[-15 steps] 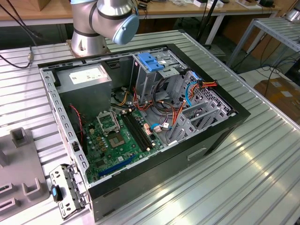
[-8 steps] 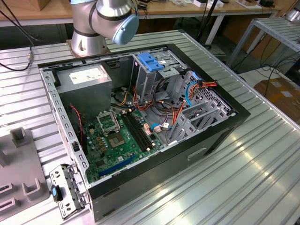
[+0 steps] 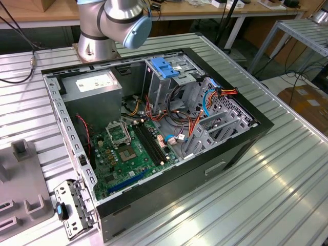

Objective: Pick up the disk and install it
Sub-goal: 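Pick up the disk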

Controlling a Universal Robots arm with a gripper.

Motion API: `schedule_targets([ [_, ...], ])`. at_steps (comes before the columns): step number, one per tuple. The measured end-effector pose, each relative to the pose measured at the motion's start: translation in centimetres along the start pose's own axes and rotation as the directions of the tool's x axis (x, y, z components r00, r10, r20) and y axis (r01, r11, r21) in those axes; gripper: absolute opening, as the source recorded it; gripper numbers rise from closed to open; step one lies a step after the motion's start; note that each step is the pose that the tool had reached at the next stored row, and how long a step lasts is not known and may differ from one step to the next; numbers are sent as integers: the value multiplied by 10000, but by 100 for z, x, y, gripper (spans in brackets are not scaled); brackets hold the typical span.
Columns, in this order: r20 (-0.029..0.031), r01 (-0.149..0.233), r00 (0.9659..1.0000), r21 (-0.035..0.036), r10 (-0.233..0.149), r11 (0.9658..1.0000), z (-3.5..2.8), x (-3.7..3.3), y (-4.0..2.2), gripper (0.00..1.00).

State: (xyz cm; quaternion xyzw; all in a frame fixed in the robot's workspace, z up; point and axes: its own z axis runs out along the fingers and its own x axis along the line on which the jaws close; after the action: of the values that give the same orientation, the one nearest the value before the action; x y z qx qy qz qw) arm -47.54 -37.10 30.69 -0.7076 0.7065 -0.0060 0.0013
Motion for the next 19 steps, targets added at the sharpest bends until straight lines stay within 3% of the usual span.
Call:
schedule_targets([
  [4, -13, -8, 10000, 2, 8, 10000, 59, -4, 3, 49],
  [5, -13, -14, 10000, 3, 14, 10000, 88, -5, 4, 61],
  [8, -12, -16, 10000, 16, 16, 10000, 98, -6, 4, 67],
  [9, -11, -16, 10000, 19, 16, 10000, 104, -6, 4, 74],
  [13, -11, -15, 10000, 17, 15, 10000, 120, -6, 4, 74],
  [14, -12, -15, 10000, 15, 15, 10000, 121, -6, 4, 73],
  [16, -12, -15, 10000, 16, 15, 10000, 122, -6, 5, 59],
  [17, -11, -15, 10000, 17, 15, 10000, 123, -6, 5, 59],
  [19, -11, -16, 10000, 23, 16, 10000, 123, -7, 5, 47],
])
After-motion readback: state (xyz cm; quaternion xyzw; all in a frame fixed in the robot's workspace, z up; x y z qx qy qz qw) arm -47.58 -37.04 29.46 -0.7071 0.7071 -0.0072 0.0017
